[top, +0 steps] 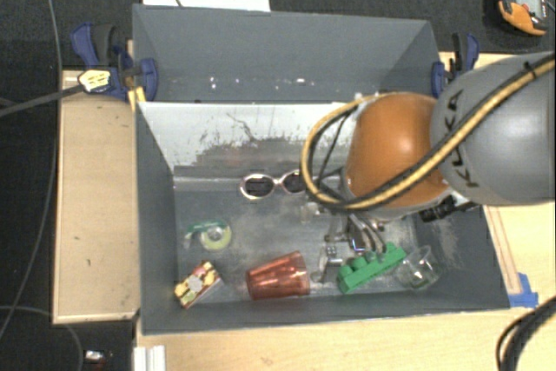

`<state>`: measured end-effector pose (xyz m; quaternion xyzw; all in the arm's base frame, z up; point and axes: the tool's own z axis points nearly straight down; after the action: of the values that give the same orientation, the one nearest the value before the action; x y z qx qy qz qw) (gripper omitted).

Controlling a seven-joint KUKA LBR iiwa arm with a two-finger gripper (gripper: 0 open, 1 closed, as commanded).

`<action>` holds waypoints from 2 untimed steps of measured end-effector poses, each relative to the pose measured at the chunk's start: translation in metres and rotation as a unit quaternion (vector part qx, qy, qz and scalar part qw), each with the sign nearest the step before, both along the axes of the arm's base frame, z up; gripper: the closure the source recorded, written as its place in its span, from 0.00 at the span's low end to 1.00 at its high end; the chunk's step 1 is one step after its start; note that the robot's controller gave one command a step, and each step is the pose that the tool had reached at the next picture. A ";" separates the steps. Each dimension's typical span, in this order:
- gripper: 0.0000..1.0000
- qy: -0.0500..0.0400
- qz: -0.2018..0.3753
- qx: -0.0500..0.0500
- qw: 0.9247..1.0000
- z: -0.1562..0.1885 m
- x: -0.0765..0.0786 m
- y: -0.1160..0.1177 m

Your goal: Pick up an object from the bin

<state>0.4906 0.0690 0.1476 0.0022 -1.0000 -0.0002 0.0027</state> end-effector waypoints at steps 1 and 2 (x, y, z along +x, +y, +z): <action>0.00 -0.004 -0.003 0.000 1.000 0.003 0.002 0.000; 0.00 -0.008 0.163 0.002 0.987 -0.076 -0.011 0.067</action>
Offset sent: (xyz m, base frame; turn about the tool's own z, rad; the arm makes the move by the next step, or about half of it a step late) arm -0.0144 0.0667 -0.0776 -0.3315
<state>0.4794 0.1364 0.0719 0.1655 -0.9862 -0.0013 -0.0055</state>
